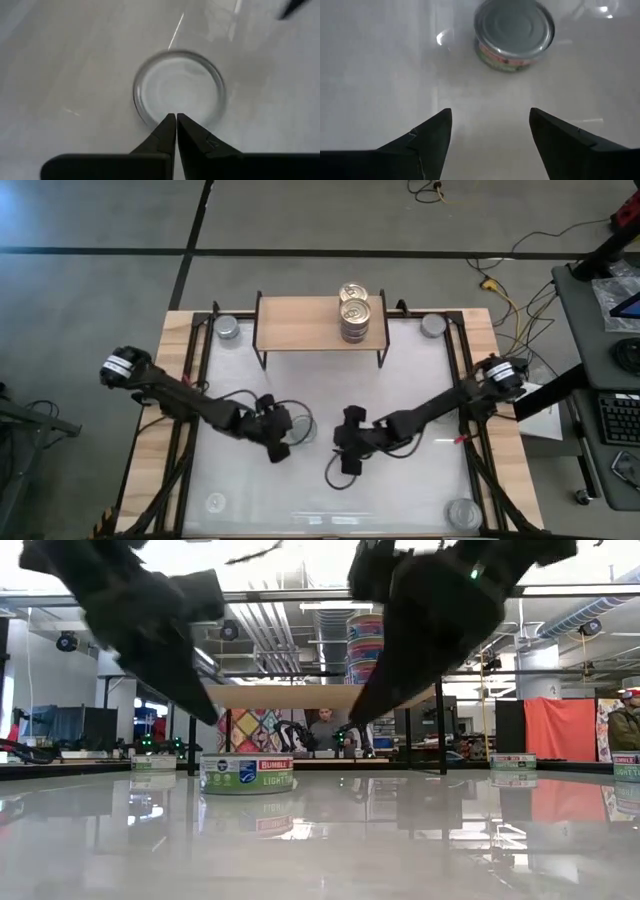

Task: Stack canned seafood by type on shelf
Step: Put the green tuna can on the shelf

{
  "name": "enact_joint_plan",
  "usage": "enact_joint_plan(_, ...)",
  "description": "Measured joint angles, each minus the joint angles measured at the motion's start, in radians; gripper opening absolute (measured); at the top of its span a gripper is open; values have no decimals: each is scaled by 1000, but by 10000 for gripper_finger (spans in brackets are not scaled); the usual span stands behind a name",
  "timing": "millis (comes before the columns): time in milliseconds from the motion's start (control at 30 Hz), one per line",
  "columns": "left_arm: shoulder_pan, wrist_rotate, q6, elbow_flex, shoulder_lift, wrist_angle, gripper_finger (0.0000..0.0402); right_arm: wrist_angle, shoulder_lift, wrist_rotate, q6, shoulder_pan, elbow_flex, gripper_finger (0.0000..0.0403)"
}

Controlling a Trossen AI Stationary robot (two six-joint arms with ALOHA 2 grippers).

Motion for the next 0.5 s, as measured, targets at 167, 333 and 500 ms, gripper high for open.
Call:
enact_joint_plan(167, -91, -39, -175, -7, -22, -115, 0, -2, 68, -31, -139, -67, 51, 286)
enact_joint_plan(333, -120, -48, -244, -35, 8, -82, 0, 3, 98, -154, -252, -143, 81, 326)
enact_joint_plan(500, -115, -61, -312, -69, 43, -25, 0, 17, 111, -278, -351, -224, 95, 372)
